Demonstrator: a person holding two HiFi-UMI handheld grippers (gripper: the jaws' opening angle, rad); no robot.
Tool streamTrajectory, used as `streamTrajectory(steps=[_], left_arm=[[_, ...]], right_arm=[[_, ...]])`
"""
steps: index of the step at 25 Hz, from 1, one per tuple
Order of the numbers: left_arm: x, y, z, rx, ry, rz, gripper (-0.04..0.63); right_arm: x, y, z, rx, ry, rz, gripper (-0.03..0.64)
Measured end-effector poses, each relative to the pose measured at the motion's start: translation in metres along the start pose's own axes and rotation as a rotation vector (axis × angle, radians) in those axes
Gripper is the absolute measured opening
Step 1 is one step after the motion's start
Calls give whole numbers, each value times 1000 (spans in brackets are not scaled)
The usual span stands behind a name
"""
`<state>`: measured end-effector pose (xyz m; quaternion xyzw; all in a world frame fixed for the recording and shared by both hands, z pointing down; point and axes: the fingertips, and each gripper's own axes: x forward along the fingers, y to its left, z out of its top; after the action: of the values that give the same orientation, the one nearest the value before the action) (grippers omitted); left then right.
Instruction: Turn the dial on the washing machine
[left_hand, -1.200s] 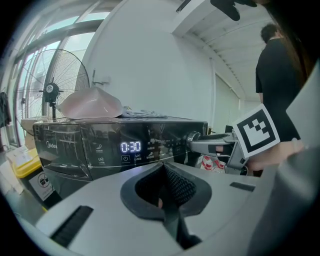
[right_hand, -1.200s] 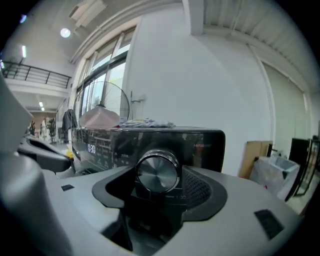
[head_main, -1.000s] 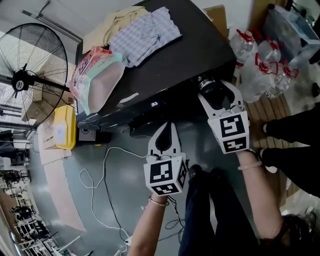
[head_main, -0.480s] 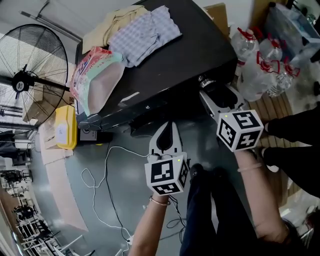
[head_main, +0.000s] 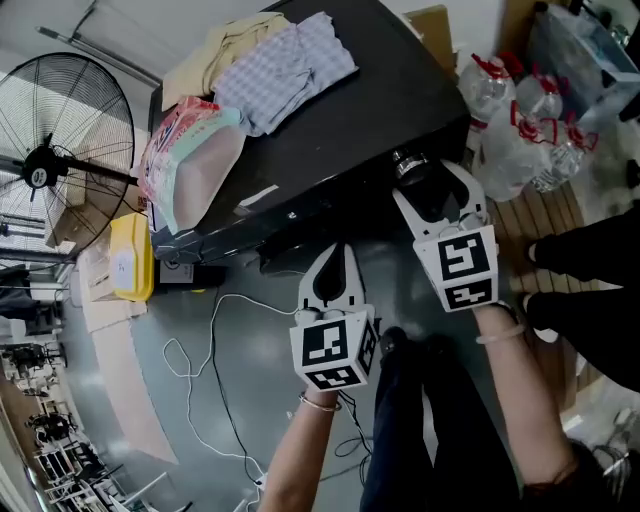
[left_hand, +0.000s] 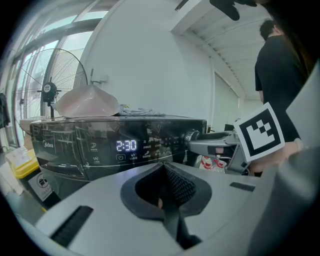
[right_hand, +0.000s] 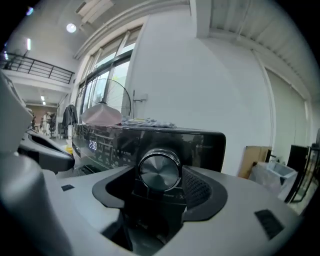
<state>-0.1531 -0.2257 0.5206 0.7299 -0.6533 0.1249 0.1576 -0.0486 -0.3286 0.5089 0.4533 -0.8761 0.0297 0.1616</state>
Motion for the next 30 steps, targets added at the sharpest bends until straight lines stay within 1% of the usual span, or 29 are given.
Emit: streamTrajectory(steps=[3,4,6,8,11,13,17,19,21,22,23,27,30], left_arm=[[-1,-1,1,0,-4,-1,15],[-1,-1,1,0,-5,-1,15],[-1,0,2,1,-7,0,15],[-1,0,2,1,-7,1,14],[-2,0,3,-1,-6,1,14],[-2,1,2,-1,-6,2,15],[-2,2,1,-2,-4,2,14],[-3,1,1,-2,-4,1,14],[-2,0,2,-1,-5,-1,15],[-2,0,2,-1,-5,-1,15],[-2,0,1,-1,-4,-1,15],[-2,1,0,-4,-3,0,15],[-3,1,0,-5,-1,0,15]], right_arm=[[-1,1,0,-50,2,-13,295],[-1,1,0,-53,3,-19,282],[0,-1,0,-35,2,-25,280],[0,-4,-1,30,-4,-23,285],[-1,-7,-3,176,-19,-10,285],[-1,-9,-4,255,-27,-1,284],[-1,-10,-5,353,-35,12,285],[-2,-11,-5,380,-40,15,285],[-2,-11,-4,364,-42,14,285],[-2,-11,-3,340,-41,12,285],[-2,-11,-3,301,-37,8,285],[-3,-6,1,70,-11,-19,291],[-3,-2,5,-23,-5,-28,291]])
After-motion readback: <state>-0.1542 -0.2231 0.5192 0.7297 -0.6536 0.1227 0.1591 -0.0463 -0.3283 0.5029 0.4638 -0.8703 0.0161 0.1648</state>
